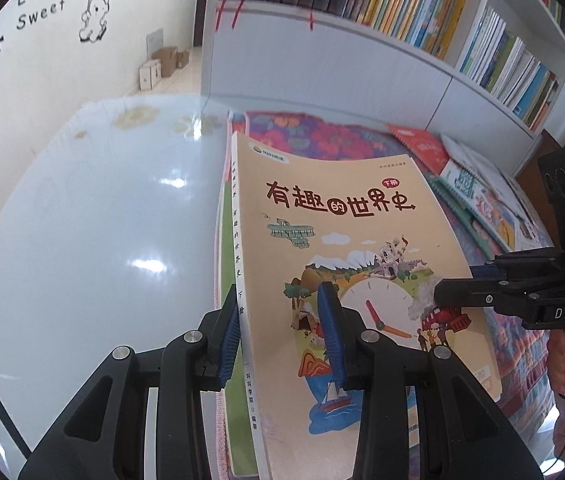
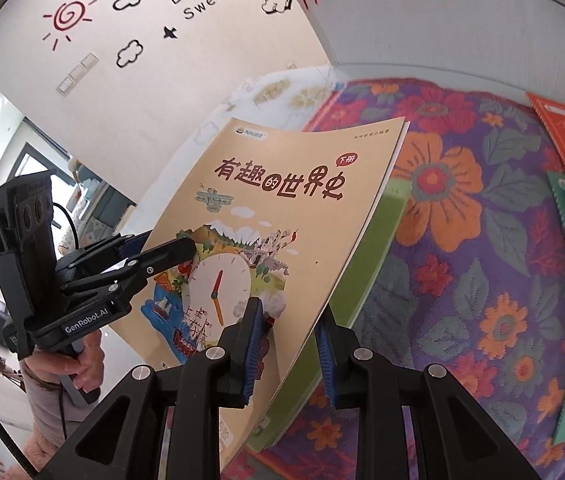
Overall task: Organize books
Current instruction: 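Lower the tan book upright beside the green book at the bed edge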
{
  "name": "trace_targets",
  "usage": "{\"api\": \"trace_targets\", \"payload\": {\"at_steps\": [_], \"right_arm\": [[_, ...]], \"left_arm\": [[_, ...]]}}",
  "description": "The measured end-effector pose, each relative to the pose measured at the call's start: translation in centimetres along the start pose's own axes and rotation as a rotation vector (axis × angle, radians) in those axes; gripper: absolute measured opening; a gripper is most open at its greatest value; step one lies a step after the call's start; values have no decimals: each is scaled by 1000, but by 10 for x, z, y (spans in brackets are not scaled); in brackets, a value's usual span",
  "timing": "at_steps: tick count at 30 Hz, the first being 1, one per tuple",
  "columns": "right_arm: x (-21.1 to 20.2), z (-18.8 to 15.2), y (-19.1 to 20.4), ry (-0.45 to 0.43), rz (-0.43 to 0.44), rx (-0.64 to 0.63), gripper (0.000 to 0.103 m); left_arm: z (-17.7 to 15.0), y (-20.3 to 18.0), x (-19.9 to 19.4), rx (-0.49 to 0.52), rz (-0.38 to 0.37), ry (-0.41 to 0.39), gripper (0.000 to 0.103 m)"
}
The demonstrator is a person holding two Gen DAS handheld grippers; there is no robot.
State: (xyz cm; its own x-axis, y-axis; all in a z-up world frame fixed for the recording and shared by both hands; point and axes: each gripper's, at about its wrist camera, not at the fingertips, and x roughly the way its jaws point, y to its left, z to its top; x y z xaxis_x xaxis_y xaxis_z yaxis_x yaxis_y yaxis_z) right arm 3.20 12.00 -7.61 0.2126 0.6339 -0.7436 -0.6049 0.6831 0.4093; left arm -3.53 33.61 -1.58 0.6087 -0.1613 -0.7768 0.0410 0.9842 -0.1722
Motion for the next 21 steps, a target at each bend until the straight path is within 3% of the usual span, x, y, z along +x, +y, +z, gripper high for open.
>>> {"api": "trace_targets", "payload": {"at_steps": [11,16,21], "right_arm": [[18,3,-10,32,3,31,25],[16,1,-7,27,-4,26,26],[15,1,-7,20,-2,34,27]], "left_arm": [[-10,8,15,-18,-8,39,35],[-10,2,16,34,86,42,37],[-9,-5,16,91,134,38,37]]}}
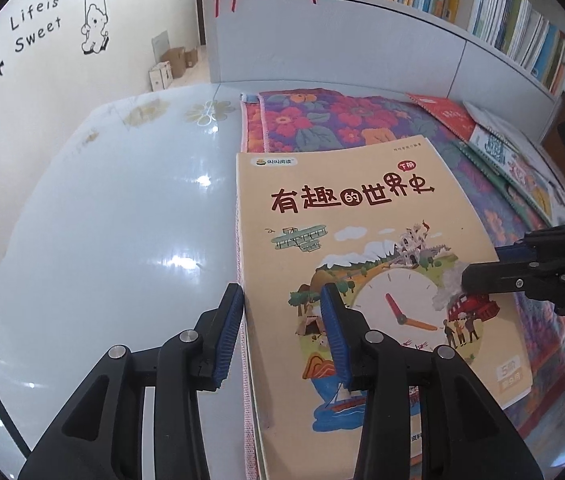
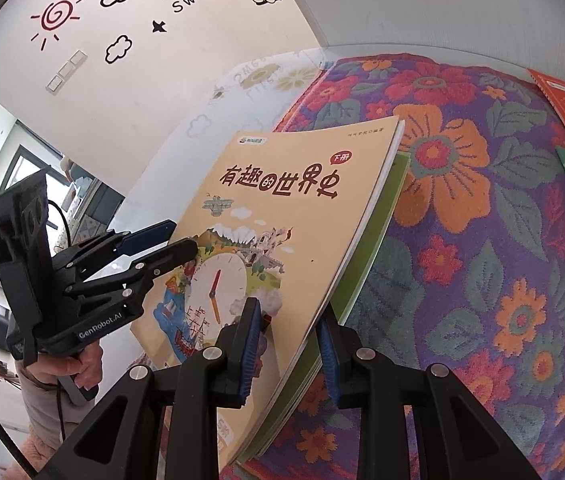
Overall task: Organize books
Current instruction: 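Lower the tan book upright beside the green book at the bed edge, then open both grippers and pull back from the tan book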
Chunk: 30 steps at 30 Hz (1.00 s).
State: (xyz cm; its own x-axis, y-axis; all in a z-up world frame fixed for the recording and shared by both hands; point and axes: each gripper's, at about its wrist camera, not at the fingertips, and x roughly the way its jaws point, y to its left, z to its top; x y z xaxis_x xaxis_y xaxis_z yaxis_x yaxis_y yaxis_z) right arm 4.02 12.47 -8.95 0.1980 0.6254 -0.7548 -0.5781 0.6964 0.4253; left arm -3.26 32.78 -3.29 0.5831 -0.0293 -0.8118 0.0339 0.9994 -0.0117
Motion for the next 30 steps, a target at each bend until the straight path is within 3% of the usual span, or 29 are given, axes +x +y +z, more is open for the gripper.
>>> {"api": "trace_targets", "payload": {"at_steps": [5,11,16,20,23,30], "right_arm": [[-1,-2,-1,5,6,17,27],[-1,-2,-1,8,12,26,28],[-1,-2,-5,6,32,67,29],[-24,-3,-14,-73,-49,132,30],[-43,0,-16,-114,-104,121,34],[-53,-10,-34,-91,-45,188,34]], "left_arm": [[1,9,0,-47,-28,2,36],[2,6,0,-62,-12,2,36],[5,14,-3,-136,-3,-14,36],[6,24,-12,-245,-25,-24,36],[8,18,-16,-233,5,-43,36],[12,-3,-23,-211,-10,-39,36]]}}
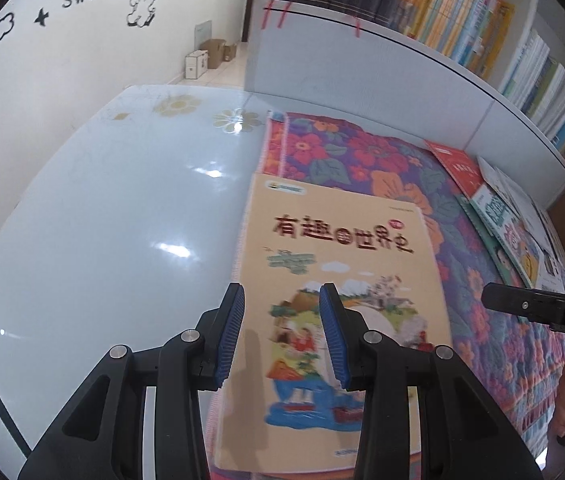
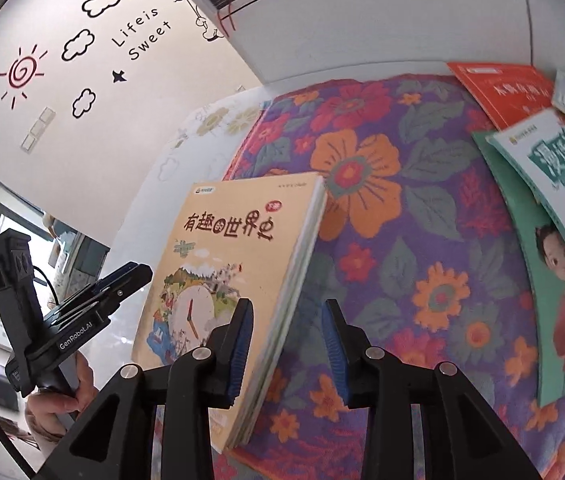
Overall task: Organize books
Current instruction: 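Open both grippers and pull back from the tan book, then swing both grippers over to the book pile on the quilt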
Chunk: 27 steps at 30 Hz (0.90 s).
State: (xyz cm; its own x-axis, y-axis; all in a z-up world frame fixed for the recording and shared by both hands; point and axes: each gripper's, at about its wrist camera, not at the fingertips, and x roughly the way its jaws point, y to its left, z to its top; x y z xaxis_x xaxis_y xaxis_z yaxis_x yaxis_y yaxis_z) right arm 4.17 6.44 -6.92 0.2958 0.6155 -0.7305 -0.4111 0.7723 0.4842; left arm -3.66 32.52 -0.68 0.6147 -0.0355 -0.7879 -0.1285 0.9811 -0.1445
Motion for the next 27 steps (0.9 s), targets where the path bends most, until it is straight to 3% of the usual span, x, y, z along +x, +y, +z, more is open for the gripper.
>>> {"api": "trace_targets", "payload": {"at_steps": [3,13,15,19,27], "right_arm": [[-6,-6,-9,10,22,25,34],[-70,-7,-66,-98,29,108,37],[-89,-7,-87,-137,26,137,42],[-129,-6,-132,-245,-36,163,43],[-202,1,-277,-428,-61,409,43]], "left_arm": [[0,-13,-4,14,-2,-5,36],[5,-87,-3,61,-64,-15,36],[8,-108,-1,75,-83,-24,36],[25,-155,10,80,-144,-51,36],[60,-268,62,92,-329,-76,36]]}}
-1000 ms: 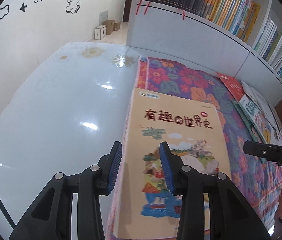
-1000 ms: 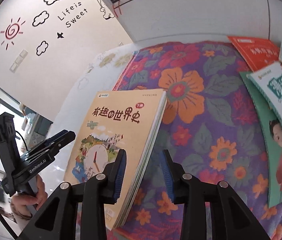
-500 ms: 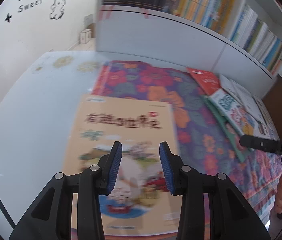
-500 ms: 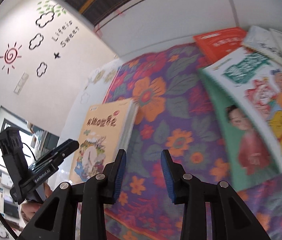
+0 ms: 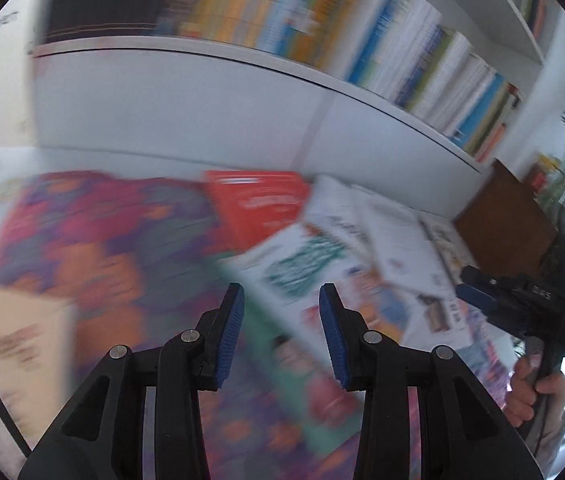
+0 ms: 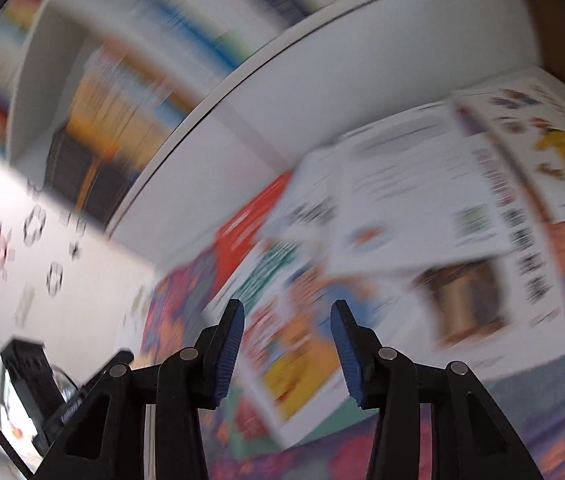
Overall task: Organize books
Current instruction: 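Swing both grippers over to the book pile on the quilt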
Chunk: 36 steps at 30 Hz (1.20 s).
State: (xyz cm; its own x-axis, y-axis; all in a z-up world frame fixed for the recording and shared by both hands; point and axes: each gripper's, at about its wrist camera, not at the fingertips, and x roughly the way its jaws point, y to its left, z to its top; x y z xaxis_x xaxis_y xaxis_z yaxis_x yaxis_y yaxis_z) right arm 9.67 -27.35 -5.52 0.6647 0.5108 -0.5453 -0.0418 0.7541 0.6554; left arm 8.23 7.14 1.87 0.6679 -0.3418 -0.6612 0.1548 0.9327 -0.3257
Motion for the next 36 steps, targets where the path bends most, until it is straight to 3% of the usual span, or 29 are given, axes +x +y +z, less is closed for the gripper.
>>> {"api": "trace_targets", "payload": {"at_steps": [5,8,14,19,24,30,36], "right_arm": [[-6,41,-62,-58,-92,68,43],[-4,50,-87,-78,-102,114,43],[7,55,-111,-72,-193,129,43],[15,55,-116,-34,-169,112,44],[13,56,-113,28,-90,109,47],[-7,59,-120,5,177,170,45],[2,54,-131,19,190,207,44]], "left_arm": [[6,-54,71,27,-68,58,36],[6,-71,107,-6,-89,96,36],[3,-102,150,31,-68,118,36],[-8,-121,163,97,-66,122,36],[-4,-118,164,112,-50,135,36],[-2,-113,164,117,-47,126,36],[-3,-115,163,143,-21,113,36]]}}
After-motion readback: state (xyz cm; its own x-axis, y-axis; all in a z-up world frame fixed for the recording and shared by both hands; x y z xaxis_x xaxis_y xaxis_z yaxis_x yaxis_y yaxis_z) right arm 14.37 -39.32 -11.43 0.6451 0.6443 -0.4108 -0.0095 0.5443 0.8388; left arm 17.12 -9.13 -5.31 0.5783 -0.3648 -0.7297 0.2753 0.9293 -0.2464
